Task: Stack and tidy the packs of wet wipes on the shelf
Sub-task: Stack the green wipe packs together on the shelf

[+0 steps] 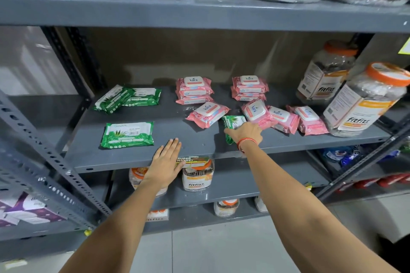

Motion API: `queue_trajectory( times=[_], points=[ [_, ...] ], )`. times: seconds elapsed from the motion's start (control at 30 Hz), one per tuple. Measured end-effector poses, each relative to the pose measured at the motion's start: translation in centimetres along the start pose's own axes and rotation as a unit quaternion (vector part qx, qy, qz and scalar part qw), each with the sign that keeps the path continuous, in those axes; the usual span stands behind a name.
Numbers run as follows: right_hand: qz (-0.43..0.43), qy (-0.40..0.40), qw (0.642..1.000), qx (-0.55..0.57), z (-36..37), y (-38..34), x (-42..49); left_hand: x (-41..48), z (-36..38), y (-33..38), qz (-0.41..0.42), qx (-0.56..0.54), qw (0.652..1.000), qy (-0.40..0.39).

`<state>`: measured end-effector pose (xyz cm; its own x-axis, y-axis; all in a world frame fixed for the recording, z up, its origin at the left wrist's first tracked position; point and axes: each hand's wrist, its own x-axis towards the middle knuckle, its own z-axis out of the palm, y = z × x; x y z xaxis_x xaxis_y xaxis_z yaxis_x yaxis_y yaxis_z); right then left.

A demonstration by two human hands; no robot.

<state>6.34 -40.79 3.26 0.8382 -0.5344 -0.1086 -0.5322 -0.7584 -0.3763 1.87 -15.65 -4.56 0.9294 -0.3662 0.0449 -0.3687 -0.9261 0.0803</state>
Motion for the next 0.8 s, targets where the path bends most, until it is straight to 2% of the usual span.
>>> queue_trajectory(
  times=[0.23, 0.4, 0.57, 0.67, 0.8],
  points=[
    [-0.027, -0.019, 0.999, 0.004, -1.2, 1.7, -1.9, -0.4, -0.3, 0.0, 0.013, -0.006, 1.0, -0.004],
    [-0.065, -0.01, 0.997, 0.041, -1.4, 0.0, -4.0, -0.5, -1.0, 0.3, 0.017, -0.013, 1.0, -0.014],
    [-0.159, 0.021, 0.984, 0.073, -1.3, -4.9, -6.2, -0.8, -2.4, -0.7, 0.03, -0.002, 0.999, -0.012],
    [-0.214, 0.003, 0.973, 0.09, -0.4, -8.1, -7.6, -2.5, -2.6, -2.7, 0.016, -0.007, 0.999, 0.031],
    [-0.279, -0.021, 0.957, 0.07, 1.5, -11.7, -9.5, -5.7, -2.0, -6.1, 0.048, 0.005, 0.997, 0.059]
  ],
)
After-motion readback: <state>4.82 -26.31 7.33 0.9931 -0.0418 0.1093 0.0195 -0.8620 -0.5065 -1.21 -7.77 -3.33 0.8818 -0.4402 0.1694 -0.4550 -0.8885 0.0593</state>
